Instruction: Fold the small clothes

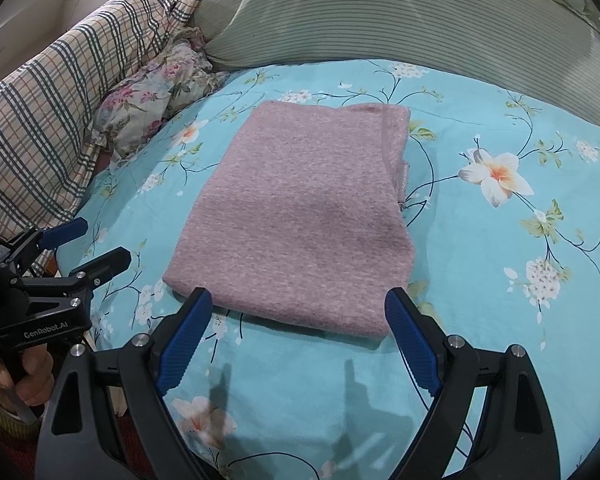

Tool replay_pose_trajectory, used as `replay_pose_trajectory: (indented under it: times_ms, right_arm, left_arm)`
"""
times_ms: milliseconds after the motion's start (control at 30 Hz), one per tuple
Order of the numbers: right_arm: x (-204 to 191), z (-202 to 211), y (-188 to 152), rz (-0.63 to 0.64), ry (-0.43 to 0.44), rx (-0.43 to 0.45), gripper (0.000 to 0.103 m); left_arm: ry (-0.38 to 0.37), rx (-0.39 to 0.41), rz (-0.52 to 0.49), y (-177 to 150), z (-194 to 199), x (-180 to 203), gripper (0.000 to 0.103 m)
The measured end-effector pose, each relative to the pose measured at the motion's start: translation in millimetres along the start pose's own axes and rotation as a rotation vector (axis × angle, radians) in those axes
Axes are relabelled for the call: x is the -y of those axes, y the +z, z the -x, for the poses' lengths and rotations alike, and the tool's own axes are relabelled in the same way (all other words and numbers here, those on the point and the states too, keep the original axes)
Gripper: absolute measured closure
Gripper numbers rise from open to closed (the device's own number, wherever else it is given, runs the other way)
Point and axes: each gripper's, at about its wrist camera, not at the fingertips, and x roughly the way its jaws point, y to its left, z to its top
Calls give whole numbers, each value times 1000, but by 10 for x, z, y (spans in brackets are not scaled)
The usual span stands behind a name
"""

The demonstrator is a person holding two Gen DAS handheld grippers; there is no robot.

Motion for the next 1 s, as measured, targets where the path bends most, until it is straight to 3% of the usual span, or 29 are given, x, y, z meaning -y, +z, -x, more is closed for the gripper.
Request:
replay_pose_trajectory:
  times_ms: [1000]
  right_arm:
    - [-87, 47, -26, -2, 0, 2, 15]
  left_arm:
    - [-5, 1, 13, -28, 22, 0, 16]
